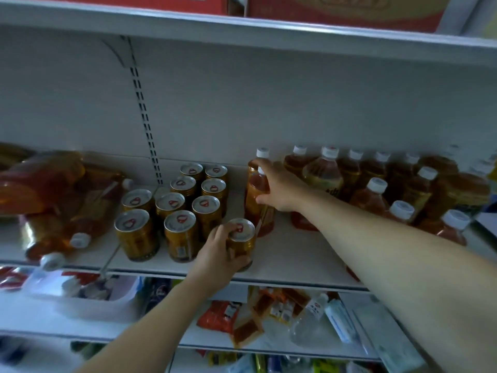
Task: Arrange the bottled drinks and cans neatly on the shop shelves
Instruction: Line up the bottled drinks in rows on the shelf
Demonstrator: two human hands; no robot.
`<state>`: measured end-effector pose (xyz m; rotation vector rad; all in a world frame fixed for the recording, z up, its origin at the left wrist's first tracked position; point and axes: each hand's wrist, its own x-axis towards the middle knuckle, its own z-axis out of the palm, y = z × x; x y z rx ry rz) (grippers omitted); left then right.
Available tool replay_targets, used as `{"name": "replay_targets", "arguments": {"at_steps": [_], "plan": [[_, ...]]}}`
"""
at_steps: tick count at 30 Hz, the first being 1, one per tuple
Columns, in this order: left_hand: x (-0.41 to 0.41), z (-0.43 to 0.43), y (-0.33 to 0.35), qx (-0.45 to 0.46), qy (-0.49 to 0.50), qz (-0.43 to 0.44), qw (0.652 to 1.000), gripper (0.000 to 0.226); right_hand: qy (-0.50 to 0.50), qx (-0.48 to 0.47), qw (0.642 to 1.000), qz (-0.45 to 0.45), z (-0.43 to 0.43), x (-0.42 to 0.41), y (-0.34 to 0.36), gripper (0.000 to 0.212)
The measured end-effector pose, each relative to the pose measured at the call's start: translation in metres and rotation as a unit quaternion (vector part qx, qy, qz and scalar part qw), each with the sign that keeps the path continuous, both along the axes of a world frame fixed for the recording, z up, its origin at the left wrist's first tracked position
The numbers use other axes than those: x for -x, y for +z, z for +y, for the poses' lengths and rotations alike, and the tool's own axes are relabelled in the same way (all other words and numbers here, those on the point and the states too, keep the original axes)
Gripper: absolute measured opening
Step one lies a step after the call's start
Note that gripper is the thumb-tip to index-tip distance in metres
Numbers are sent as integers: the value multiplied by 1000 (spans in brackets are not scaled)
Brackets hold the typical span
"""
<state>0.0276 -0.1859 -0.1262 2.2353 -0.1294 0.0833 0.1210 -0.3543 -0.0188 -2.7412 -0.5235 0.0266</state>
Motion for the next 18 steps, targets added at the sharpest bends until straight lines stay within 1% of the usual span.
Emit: {"name": "replay_targets", "arguments": {"at_steps": [2, 3, 5, 7, 8, 10, 12, 13, 14, 15, 17, 18], "plan": [[0, -4, 0, -3, -8, 3, 1000, 68, -3, 17, 1000, -2, -10, 10, 9, 98], [0, -7, -1, -5, -20, 7, 1000, 69, -12, 32, 999, -22, -21, 17, 16, 96], [1, -14, -4, 1, -49, 7, 999, 72, -59, 83, 991, -92, -53, 38, 35, 83], [1, -25, -5, 8, -67, 2, 998, 78, -144, 135, 970, -142, -95, 64, 53, 75], [0, -30, -5, 10, -71, 5, 997, 80, -192, 164, 957, -140, -113, 79, 59, 77], [-3, -38, -5, 18, -71, 25, 997, 83, -257, 225, 936, -81, -138, 105, 61, 86], [-6, -42, -6, 31, -67, 29, 997, 84, -251, 293, 922, -25, -147, 118, 47, 87], [-6, -44, -7, 33, -65, 25, 997, 83, -231, 309, 922, -26, -149, 121, 39, 83], [-7, -44, -7, 35, -63, 23, 997, 82, -205, 305, 929, -39, -151, 123, 33, 76], [-6, -45, -7, 40, -62, 23, 997, 80, -182, 275, 943, -43, -153, 124, 28, 68], [-4, -44, -6, 48, -57, 24, 997, 79, -142, 180, 973, -24, -151, 124, 23, 53], [-3, -42, -4, 49, -53, 24, 997, 80, -121, 151, 981, -20, -149, 121, 21, 49]]}}
